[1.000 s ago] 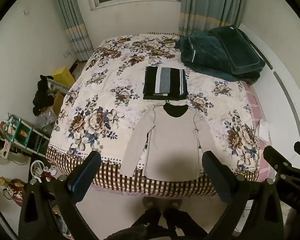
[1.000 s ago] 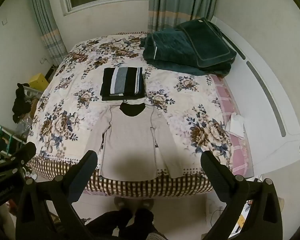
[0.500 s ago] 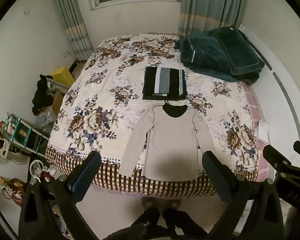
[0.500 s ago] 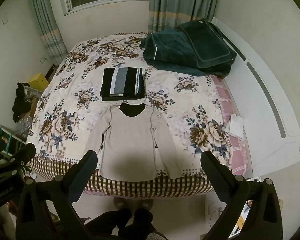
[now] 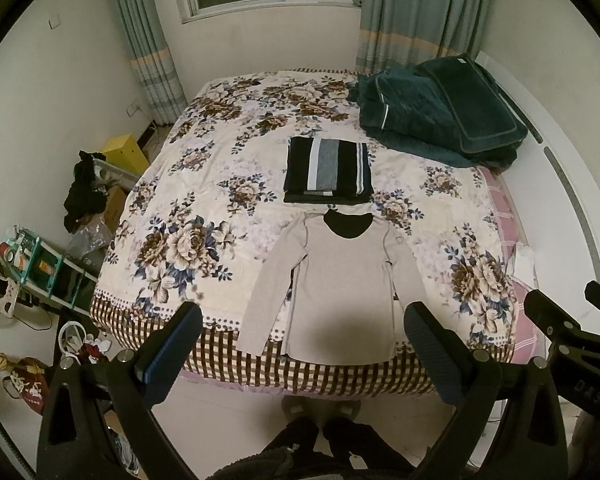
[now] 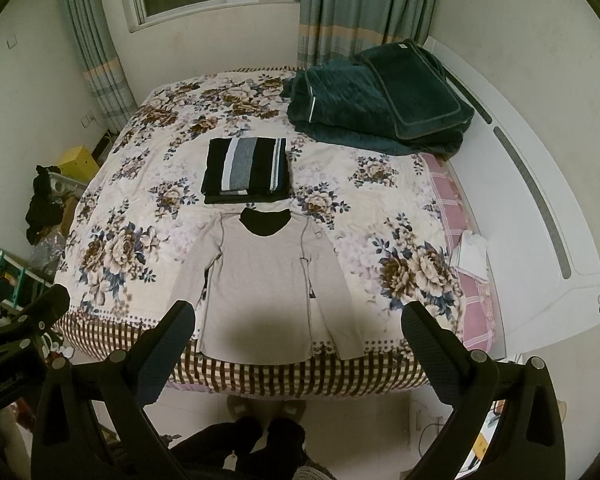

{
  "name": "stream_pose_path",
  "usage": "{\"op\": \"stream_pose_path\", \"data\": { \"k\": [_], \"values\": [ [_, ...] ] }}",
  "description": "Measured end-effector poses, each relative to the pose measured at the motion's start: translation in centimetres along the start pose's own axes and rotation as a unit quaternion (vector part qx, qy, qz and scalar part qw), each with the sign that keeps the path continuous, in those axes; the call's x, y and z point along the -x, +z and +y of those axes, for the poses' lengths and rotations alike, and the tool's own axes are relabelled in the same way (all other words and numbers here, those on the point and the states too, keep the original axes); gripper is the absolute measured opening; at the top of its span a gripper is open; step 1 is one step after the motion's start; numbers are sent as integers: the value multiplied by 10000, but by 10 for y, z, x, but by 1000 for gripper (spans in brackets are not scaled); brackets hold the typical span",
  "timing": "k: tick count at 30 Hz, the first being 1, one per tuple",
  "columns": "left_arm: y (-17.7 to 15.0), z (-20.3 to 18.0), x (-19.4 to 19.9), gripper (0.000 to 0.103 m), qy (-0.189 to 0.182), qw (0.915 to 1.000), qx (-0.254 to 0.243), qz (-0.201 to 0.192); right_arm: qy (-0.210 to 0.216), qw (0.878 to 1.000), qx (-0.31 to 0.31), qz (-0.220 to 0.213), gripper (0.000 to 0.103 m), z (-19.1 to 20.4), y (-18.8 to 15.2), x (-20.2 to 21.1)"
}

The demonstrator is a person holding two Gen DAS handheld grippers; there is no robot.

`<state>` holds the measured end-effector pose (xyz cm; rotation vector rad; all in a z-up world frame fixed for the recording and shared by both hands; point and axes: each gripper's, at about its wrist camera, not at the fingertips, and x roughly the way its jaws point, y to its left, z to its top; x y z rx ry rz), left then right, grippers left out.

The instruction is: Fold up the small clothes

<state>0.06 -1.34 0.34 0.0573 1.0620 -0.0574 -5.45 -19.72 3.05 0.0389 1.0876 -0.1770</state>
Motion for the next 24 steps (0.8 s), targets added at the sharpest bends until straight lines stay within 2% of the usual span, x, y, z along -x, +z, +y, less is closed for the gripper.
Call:
{"op": "stream_pose_path", "data": {
  "k": [24],
  "values": [
    [-1,1,8,103,-58,9999,86,-17,5,10000,24,-4,103,-1,2,4]
  ]
}}
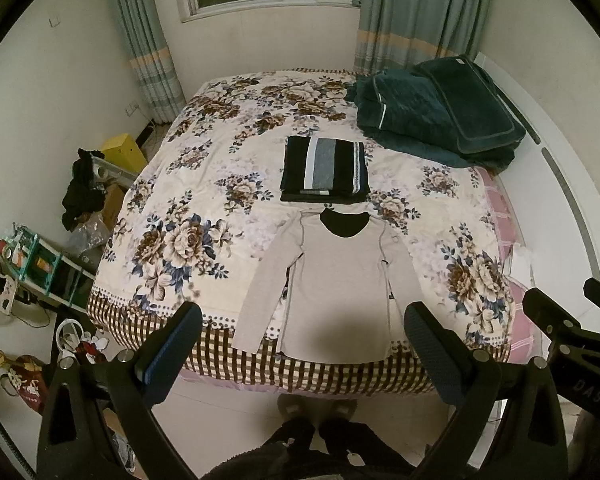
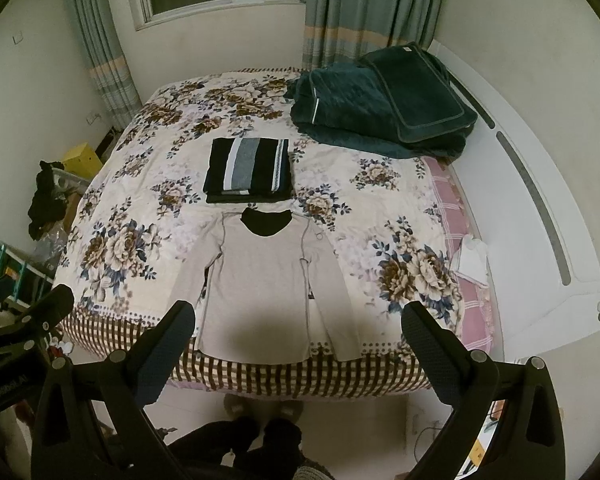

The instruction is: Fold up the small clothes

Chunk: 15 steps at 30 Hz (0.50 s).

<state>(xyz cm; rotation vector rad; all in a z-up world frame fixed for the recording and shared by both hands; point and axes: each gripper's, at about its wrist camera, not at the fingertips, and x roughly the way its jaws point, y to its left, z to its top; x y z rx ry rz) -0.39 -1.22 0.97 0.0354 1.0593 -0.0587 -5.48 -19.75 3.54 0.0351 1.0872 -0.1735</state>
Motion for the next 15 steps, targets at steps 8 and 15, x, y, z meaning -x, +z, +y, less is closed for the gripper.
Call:
{"op": "stream_pose_path", "data": {
  "k": [8,15],
  "values": [
    [1,2,0,103,-2,10000,-11,-23,11,10000,29,-53,103,-2,1,3],
    [3,0,1,103,-13,10000,-4,-12,0,10000,30,-54,103,-4,-6,1]
  ]
}}
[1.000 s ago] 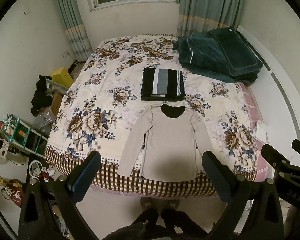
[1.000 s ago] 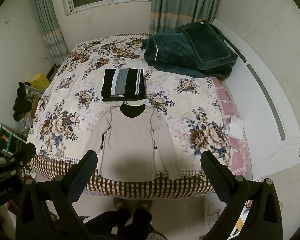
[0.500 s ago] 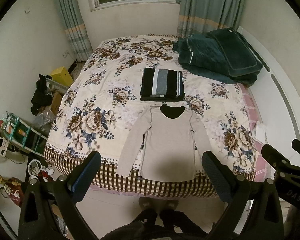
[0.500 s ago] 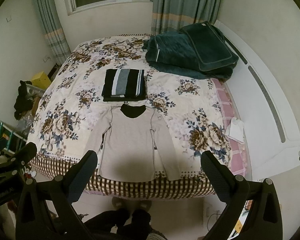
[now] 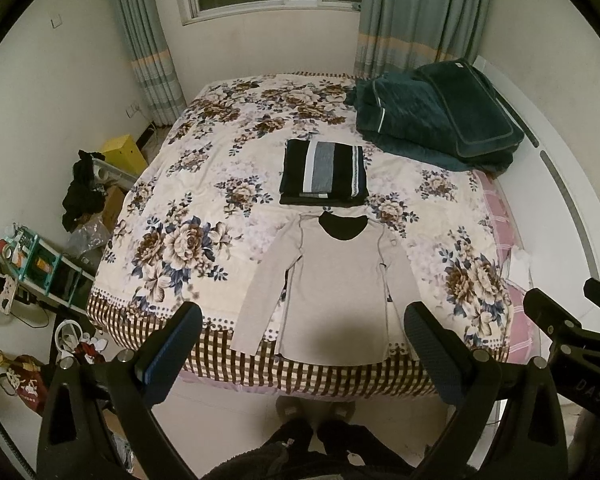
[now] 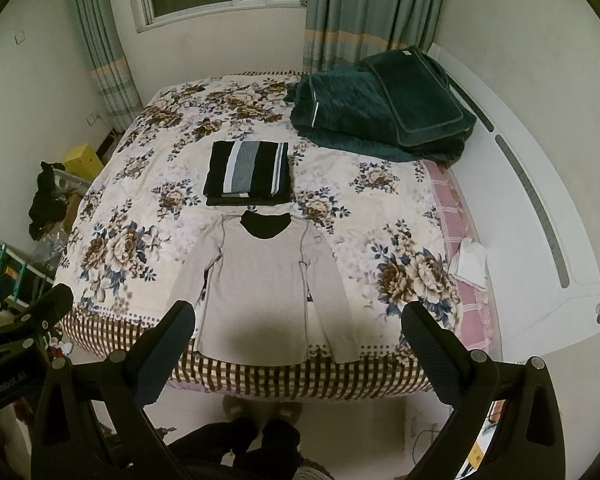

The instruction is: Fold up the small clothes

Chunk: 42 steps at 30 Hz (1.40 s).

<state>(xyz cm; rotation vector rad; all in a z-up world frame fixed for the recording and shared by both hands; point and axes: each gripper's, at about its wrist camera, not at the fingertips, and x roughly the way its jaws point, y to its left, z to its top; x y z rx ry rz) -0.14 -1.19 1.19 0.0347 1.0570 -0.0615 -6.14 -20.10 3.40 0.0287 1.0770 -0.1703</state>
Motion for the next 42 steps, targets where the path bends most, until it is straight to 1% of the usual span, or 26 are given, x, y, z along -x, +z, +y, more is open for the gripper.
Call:
{"op": "stream_pose_path", "data": {
  "k": [1,2,7,13,20,23,24,26,27,28,30,31,33,34,35,36,37,38,39,41,42],
  "values": [
    [0,0,0,103,-3,10000,2,2,-3,10000,3,3,103,3,9,3],
    [1,-1,0,103,-3,10000,0,3,-2,10000,1,13,103,3,11,5],
    [2,-2,0,103,-10,10000,12,-5,-1,10000,-7,13,103,0,13,3],
    [3,-5,0,103,8,10000,6,-23,2,10000,-6,-7,103,0,7,1],
    [1,-7,-1,103,1,10000,10,-44,44,10000,-27,26,103,-4,15,10],
    [6,-10,-15,103,135,9998,82,-96,145,9998,-116,91,103,-4,22,0],
    [7,-13,-25,103,251,9996,88,-92,183,9996,-150,129,103,-4,18,-10],
    [6,-11,-44,103,382,9991,123,-163,325,9984,-345,293,103,-13,20,-41],
    [6,-11,-55,103,496,9984,130,-238,375,9973,-490,402,103,-22,19,-64],
    [5,-11,-76,103,668,9972,145,-294,376,9964,-597,477,103,-28,17,-82],
    [2,-10,-104,103,797,9959,135,-399,224,9931,-900,712,103,-48,9,-134],
    [-1,-10,-130,103,929,9950,139,-349,164,9900,-1108,861,103,-62,5,-165],
    [-9,-10,-169,103,950,9950,141,-277,32,9820,-1491,1159,103,-89,-13,-225],
    [-14,-10,-196,103,1017,9946,140,-139,-38,9766,-1682,1338,103,-103,-23,-258],
    [-20,-11,-219,103,1062,9943,125,-9,-87,9695,-1906,1535,103,-119,-36,-293],
    [-29,-13,-253,103,1109,9937,85,147,-158,9614,-2116,1750,103,-135,-50,-327],
    [-33,-14,-270,103,1181,9928,58,204,-179,9519,-2349,1959,103,-150,-67,-359],
    [-42,-16,-297,103,1292,9911,13,312,-122,9392,-2660,2168,103,-169,-88,-397],
    [-49,-16,-315,103,1349,9901,-12,384,-104,9307,-2863,2275,103,-183,-106,-423],
    [-68,-16,-365,103,1523,9865,-43,602,-191,9086,-3300,2553,103,-210,-146,-483],
    [-79,-16,-390,103,1540,9851,-41,766,-252,8966,-3521,2675,103,-223,-170,-511]
  ]
}}
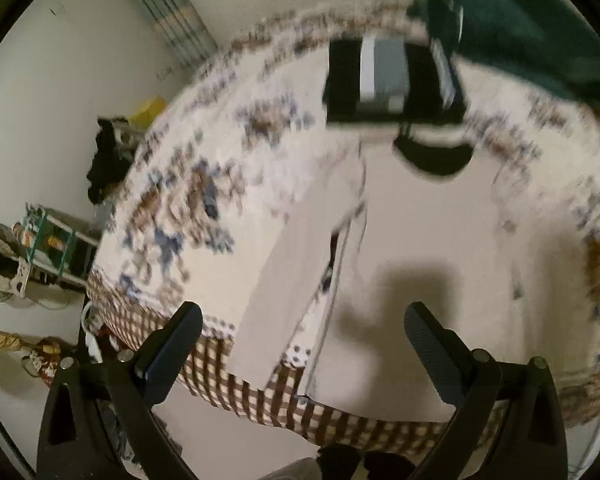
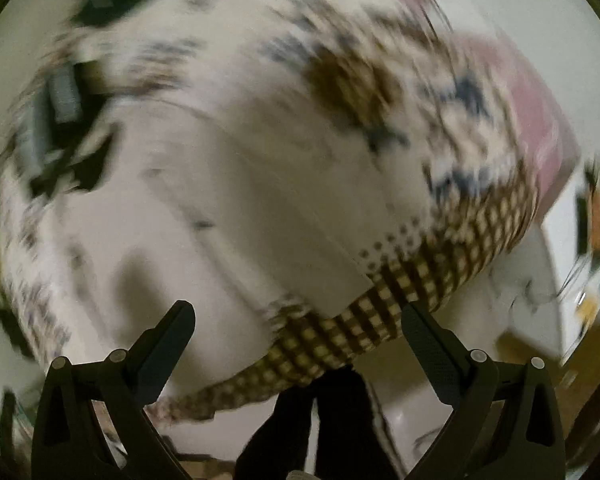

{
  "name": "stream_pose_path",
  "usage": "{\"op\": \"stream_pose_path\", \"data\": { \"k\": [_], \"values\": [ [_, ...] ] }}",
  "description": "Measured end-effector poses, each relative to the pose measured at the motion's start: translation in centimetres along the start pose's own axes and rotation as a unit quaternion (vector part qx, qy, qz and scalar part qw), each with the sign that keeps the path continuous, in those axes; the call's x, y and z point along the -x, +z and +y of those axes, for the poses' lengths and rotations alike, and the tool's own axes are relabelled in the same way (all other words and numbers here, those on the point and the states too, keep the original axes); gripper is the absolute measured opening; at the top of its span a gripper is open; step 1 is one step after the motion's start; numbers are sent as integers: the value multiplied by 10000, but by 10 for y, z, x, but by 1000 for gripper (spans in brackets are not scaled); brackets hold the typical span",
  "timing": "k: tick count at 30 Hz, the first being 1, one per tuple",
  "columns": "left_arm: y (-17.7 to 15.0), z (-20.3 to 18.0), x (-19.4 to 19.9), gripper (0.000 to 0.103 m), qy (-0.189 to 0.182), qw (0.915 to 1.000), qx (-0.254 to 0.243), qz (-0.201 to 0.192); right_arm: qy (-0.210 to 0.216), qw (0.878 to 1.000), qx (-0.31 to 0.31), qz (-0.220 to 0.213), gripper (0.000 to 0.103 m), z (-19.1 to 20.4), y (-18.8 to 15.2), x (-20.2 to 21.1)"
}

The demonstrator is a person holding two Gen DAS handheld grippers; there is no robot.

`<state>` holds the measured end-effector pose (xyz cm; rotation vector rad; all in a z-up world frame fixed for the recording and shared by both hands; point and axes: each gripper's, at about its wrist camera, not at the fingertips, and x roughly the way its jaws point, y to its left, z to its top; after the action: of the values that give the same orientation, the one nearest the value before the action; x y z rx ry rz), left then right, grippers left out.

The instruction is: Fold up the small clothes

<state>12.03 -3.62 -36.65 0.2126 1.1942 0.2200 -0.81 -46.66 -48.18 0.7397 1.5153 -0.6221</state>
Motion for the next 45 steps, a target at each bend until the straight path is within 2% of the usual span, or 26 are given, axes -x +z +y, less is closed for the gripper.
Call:
{"op": "stream_pose_path", "data": {
  "k": [3,5,7,8,10,11,12,13,14,20,23,26,30,32,33,34,35,36,37,39,41,45],
  "values": [
    [-11,-14,-52,103,139,9992,-100,350,60,9971,-656,371,102,-43,7,-81],
    [-20,-23,-87,103,138,9982,-207,539,319,9914,-1120,603,101,-66,6,-125],
    [-25,-31,-113,103,157,9971,-325,671,625,9854,-1427,687,95,-79,2,-153],
    [-27,-35,-125,103,102,9965,-368,742,735,9820,-1582,729,84,-83,-2,-165],
    [-29,-40,-144,103,-27,9953,-480,836,943,9784,-1732,618,74,-84,-9,-174],
    [-29,-43,-150,103,-81,9946,-551,871,940,9786,-1770,461,58,-83,-13,-174],
    [-28,-47,-155,103,-126,9942,-606,876,974,9783,-1794,344,32,-82,-17,-174],
    [-27,-49,-160,103,-171,9937,-702,853,1036,9779,-1792,298,16,-79,-22,-172],
    [-24,-51,-164,103,-215,9934,-761,836,1155,9764,-1806,262,8,-78,-26,-171],
    [-4,-57,-166,103,-453,9910,-1109,590,1134,9824,-1428,-405,8,-77,-36,-121],
    [2,-62,-163,103,-421,9903,-1214,528,1149,9826,-1329,-607,8,-82,-18,-86],
    [3,-66,-162,103,-382,9904,-1175,615,1189,9830,-1224,-677,8,-83,22,-55],
    [1,-75,-151,103,-387,9920,-1040,610,1041,9879,-841,-786,8,-110,79,-38],
    [1,-80,-149,103,-384,9925,-957,659,880,9896,-706,-892,8,-117,107,-39],
    [1,-83,-148,103,-410,9930,-883,677,862,9900,-667,-901,8,-132,120,-37],
    [1,-84,-147,103,-428,9931,-840,693,848,9910,-640,-817,8,-137,134,-44],
    [0,-86,-147,103,-440,9932,-796,721,894,9912,-677,-706,11,-145,142,-48],
    [0,-88,-147,103,-455,9933,-745,759,982,9906,-784,-539,23,-154,153,-58],
    [-1,-89,-147,103,-483,9933,-676,807,990,9899,-928,-402,30,-161,156,-65],
    [-5,-89,-149,103,-487,9931,-551,913,1239,9833,-1282,-352,55,-179,154,-75],
    [-9,-88,-150,103,-462,9930,-499,971,1615,9715,-1688,-401,61,-196,146,-86],
    [-18,-78,-157,103,-349,9926,-422,1081,2318,9428,-2376,-302,62,-213,135,-126]
  ]
}}
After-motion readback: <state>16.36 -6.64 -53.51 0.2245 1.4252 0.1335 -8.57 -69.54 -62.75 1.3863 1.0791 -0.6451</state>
